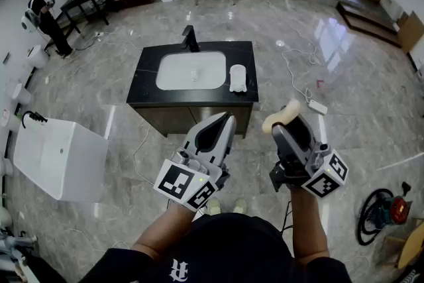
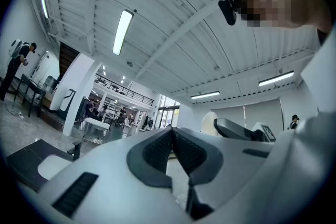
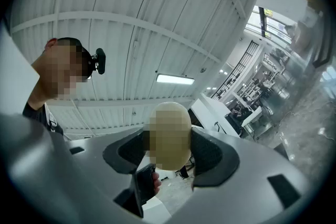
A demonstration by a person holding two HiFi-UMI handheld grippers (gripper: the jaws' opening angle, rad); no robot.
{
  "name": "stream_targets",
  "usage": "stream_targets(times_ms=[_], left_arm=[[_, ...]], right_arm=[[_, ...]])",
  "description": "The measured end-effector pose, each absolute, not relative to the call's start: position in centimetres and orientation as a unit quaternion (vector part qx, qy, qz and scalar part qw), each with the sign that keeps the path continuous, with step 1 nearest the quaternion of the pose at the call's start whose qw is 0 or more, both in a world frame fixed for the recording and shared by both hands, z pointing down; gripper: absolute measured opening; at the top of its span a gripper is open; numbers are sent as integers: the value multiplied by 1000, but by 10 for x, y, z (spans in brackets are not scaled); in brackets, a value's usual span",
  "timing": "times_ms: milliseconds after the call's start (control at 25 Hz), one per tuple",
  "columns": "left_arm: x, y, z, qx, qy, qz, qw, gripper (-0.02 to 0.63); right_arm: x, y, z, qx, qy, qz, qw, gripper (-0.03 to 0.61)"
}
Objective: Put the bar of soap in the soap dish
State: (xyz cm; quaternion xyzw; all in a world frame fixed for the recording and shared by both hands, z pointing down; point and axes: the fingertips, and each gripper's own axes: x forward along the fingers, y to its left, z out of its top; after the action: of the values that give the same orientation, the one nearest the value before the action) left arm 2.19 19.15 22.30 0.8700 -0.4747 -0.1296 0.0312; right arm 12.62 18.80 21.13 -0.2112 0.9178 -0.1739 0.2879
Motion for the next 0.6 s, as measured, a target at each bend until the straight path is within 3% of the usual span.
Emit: stream_targets(times_ms=[600], left_arm=[[48,166,231,868,-481,-123,24,6]], right_arm=[[146,166,223,-199,922,-181,279,259]])
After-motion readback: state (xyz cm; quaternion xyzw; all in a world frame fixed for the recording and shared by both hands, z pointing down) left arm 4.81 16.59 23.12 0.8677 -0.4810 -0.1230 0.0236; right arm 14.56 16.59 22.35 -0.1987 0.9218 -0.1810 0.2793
